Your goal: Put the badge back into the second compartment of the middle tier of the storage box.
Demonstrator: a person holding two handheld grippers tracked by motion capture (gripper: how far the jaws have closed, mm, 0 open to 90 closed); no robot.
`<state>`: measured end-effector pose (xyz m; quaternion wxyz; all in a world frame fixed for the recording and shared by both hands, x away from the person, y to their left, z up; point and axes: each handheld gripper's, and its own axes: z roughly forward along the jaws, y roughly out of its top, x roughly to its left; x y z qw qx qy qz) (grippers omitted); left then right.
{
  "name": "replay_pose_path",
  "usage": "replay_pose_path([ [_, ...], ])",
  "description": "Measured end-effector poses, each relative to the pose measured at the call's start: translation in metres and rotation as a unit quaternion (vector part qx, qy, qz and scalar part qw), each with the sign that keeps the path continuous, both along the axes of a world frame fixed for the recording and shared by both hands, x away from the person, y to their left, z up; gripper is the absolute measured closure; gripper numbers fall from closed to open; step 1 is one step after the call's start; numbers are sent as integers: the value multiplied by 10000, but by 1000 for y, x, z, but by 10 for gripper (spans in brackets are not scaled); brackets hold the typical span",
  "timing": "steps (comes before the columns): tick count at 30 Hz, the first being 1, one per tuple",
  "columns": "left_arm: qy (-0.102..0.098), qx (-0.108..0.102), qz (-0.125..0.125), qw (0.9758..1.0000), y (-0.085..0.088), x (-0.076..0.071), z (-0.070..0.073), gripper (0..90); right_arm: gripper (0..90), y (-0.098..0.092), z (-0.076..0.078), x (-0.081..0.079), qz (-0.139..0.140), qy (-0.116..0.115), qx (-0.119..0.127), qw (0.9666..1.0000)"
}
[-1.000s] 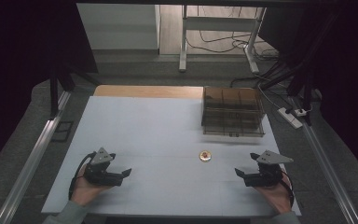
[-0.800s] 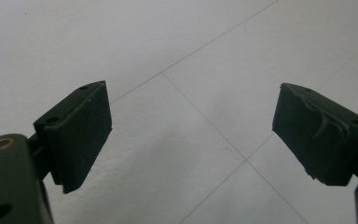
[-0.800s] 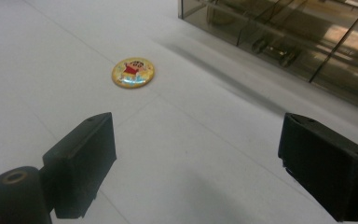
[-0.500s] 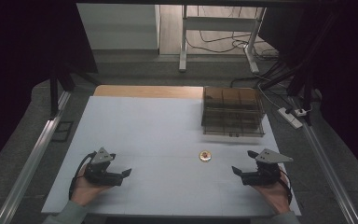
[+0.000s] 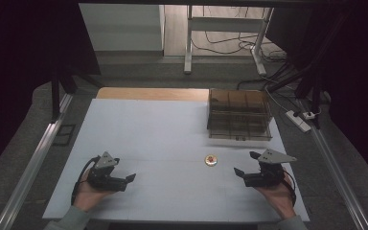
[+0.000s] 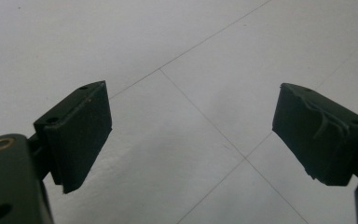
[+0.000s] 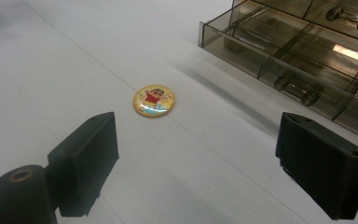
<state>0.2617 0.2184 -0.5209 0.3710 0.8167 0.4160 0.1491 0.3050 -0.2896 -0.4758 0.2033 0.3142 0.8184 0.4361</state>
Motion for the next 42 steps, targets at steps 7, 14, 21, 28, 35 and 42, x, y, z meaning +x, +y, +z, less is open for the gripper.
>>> replay_pose_path([
  [7,2,1,-1,10000,0,0,0,121,139,7,3,3,17,5,-9,10000],
  [14,16,7,-6,10000,0,0,0,121,140,15,5,8,113,70,-21,9999],
  [21,17,-3,-16,10000,-1,0,0,120,144,22,7,12,180,107,-42,9998],
  [28,22,2,-21,10000,-1,1,-1,120,145,28,8,15,242,143,-84,9996],
  [35,23,8,-26,10000,-1,1,0,118,146,34,8,19,288,155,-153,9993],
  [42,25,14,-31,10000,-1,1,-1,118,146,43,10,24,297,175,-273,9990],
])
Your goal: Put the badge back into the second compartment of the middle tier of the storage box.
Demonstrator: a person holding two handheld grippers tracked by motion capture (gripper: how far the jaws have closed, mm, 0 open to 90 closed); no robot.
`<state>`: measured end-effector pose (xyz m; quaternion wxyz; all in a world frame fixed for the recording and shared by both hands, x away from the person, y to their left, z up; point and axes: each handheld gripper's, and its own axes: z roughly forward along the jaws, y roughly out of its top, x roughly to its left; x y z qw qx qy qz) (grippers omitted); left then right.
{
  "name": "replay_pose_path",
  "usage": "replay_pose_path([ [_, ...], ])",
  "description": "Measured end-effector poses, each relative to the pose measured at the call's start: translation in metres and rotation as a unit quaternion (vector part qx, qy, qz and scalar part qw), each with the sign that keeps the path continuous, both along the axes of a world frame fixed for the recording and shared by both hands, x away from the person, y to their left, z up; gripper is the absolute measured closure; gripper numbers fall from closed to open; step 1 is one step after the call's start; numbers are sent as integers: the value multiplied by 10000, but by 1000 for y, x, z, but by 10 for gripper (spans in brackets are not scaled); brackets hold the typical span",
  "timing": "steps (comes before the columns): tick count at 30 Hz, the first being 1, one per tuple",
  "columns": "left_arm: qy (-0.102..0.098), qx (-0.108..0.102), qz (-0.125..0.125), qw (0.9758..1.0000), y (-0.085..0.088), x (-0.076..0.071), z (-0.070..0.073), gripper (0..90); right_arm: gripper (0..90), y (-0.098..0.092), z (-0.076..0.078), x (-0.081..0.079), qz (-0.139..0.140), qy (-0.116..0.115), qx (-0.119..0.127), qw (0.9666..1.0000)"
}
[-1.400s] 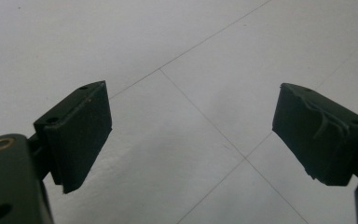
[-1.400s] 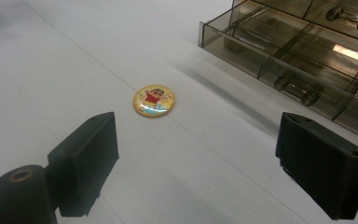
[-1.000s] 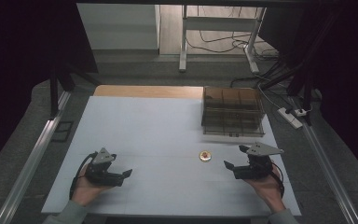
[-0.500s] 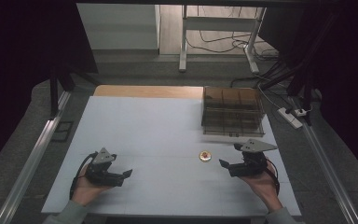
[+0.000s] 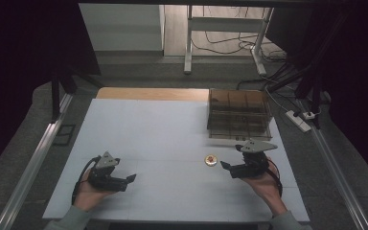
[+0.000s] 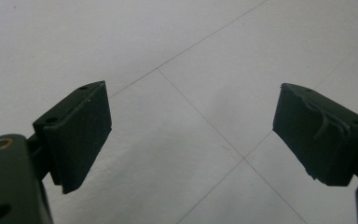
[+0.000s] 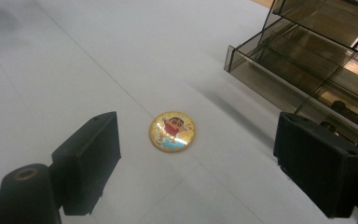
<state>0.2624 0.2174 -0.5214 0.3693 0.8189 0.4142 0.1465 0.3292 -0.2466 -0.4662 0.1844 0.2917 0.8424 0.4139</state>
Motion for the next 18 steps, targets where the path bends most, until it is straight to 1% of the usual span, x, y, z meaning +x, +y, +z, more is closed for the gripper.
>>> replay_pose_path([
  [6,6,9,4,10000,0,0,0,118,148,8,0,6,103,4,-50,9999],
  [18,12,22,-15,10000,0,0,-1,118,151,23,0,13,223,41,-201,9995],
])
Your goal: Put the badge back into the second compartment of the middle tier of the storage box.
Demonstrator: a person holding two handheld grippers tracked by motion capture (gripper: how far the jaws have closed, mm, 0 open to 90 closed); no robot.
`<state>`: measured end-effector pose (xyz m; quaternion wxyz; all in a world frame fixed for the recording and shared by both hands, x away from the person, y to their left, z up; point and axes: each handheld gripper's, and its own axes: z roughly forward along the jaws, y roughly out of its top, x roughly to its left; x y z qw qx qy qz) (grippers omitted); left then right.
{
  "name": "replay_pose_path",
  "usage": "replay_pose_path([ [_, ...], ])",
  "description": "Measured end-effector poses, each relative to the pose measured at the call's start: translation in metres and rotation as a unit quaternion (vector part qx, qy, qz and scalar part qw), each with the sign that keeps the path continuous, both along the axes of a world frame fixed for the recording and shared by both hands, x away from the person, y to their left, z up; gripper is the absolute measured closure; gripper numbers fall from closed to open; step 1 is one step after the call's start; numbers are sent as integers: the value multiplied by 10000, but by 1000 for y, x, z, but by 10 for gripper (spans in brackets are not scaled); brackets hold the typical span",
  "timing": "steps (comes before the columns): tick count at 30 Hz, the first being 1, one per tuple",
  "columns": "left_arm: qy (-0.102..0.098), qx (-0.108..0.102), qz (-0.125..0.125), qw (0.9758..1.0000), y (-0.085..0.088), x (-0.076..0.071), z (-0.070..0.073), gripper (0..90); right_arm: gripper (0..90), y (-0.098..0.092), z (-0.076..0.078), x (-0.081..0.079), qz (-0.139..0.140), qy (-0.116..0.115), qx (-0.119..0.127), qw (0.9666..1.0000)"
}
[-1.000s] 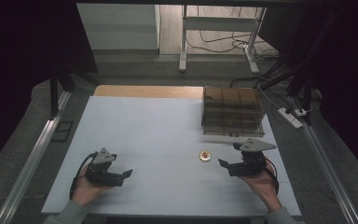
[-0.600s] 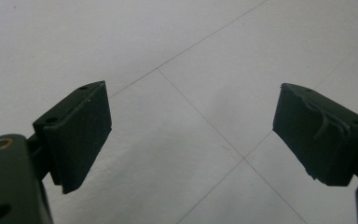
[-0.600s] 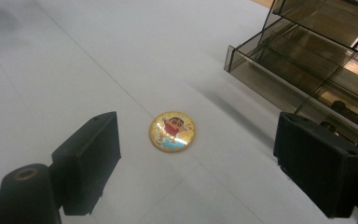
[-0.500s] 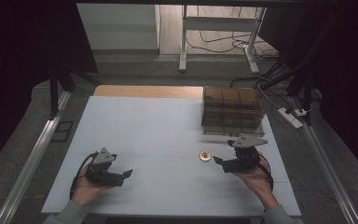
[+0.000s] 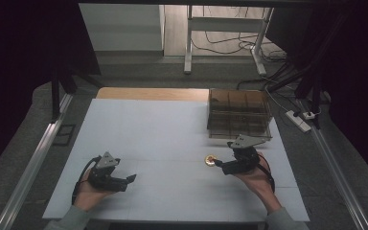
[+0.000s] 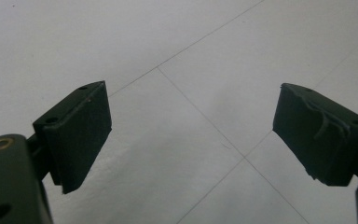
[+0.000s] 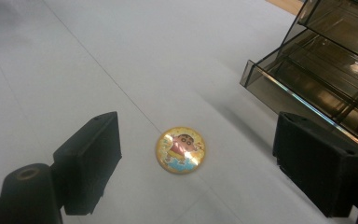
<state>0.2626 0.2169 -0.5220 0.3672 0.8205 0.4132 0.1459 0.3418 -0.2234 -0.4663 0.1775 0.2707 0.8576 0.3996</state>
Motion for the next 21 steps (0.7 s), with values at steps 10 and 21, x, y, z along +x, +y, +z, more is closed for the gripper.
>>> replay_pose_path([
  [10,6,16,-5,10000,0,0,0,118,153,9,0,6,52,77,-138,9999],
  [21,16,32,-20,10000,0,0,0,118,153,17,-1,14,53,182,-247,9995],
])
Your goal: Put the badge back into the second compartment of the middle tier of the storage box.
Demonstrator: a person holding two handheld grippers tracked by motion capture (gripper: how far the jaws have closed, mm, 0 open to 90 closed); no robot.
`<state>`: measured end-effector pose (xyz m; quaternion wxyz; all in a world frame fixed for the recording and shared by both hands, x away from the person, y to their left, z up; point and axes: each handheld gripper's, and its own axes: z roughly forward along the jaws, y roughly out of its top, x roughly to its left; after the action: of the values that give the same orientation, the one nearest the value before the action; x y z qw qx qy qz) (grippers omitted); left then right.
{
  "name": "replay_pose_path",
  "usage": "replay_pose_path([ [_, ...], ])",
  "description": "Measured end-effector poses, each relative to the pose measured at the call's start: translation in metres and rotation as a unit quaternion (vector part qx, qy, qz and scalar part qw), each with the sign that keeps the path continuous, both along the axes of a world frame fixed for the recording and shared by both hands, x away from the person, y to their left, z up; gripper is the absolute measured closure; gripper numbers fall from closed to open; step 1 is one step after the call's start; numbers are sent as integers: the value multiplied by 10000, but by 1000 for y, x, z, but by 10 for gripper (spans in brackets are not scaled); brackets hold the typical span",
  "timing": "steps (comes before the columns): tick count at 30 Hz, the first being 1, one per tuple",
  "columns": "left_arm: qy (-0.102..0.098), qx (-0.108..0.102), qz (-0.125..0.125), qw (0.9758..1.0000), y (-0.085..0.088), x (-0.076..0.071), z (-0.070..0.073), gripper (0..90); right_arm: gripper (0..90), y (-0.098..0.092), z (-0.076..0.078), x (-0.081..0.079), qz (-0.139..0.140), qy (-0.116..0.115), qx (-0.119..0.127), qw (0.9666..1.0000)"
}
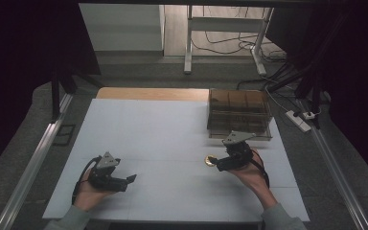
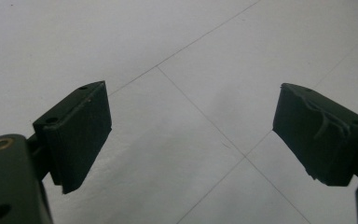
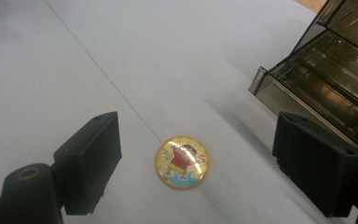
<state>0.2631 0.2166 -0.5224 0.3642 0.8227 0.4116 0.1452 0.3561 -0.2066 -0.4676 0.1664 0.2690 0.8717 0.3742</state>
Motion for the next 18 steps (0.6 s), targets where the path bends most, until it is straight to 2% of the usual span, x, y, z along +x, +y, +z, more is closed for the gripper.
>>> replay_pose_path([
  [6,5,7,-2,10000,0,0,0,118,153,5,-2,6,-9,76,-59,10000],
  [18,9,22,-19,10000,0,0,0,118,160,15,-14,20,39,358,-320,9988],
])
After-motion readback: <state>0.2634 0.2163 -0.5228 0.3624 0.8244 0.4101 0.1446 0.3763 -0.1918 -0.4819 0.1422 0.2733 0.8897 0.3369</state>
